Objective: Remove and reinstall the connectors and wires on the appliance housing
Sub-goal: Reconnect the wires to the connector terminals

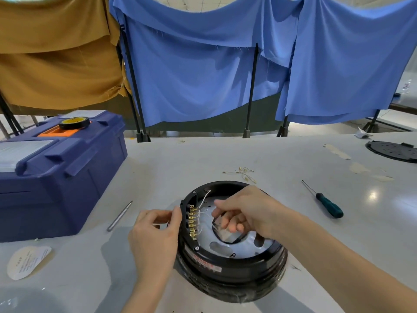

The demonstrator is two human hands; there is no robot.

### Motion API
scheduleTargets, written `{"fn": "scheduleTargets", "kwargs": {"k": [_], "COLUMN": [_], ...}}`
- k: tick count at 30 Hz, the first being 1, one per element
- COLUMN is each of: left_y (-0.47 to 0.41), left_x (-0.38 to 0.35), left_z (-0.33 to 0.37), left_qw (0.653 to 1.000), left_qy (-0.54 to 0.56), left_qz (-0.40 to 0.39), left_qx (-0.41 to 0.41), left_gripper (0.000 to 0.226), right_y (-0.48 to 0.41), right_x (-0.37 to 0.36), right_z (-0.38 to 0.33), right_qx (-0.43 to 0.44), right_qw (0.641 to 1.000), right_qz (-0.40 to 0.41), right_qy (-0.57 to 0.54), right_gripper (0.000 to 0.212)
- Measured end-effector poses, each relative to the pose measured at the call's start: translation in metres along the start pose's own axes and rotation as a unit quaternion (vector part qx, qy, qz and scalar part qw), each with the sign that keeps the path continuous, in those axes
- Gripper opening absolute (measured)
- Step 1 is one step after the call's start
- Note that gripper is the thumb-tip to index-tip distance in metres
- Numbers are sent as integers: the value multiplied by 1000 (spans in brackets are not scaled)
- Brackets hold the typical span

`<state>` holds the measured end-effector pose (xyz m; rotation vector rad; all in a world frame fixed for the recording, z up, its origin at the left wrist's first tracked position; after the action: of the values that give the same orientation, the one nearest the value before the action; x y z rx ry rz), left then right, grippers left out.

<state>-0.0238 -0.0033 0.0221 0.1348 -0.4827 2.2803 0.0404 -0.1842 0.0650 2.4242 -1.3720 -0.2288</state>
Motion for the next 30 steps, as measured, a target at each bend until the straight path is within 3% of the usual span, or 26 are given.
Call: {"fn": "scheduleTargets", "kwargs": {"k": [2,4,8,14,17,21,25,30], "left_y": [-12,-25,-50,-65,-64,-63,-65,-65], "left_x": [-9,-21,-42,-64,-65,-65,-66,-66], "left_z": [5,7,7,3,-1,-4,-5,-5], "left_qw": [999,996,985,971,973,975,976,977], "left_qy": [3,8,-15,-47,-38,-28,-25,-24], "left_qz": [-35,-86,-169,-232,-225,-220,-212,-210], "left_qx": [-5,-4,-18,-26,-33,-33,-31,-32], "left_gripper": [13,8,11,13,16,15,15,16], "right_y": [2,-3,-26,-84,-115,-148,-160,-162], "right_x": [12,28,77,136,144,147,149,149], "right_z": [-8,-13,-17,2,14,22,20,21], "right_qx": [6,13,76,117,106,91,74,53], "right_qw": [999,998,986,948,939,906,881,856], "right_qz": [-39,-26,129,291,289,297,304,306], "right_qy": [-27,-55,-71,49,154,287,355,414], "right_gripper": [21,20,22,12,5,20,8,20]}}
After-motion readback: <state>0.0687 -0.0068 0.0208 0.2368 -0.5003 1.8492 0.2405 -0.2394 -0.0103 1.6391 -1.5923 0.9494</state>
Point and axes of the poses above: each hand's wrist, its own y-axis away from the middle knuckle, its own x-axis out of the back of the hand, z = x × y, the point moved 3 cm from there along -y, towards the middle knuckle, and after that the axes turned 4 degrees about -z, right-handed, at the moved point
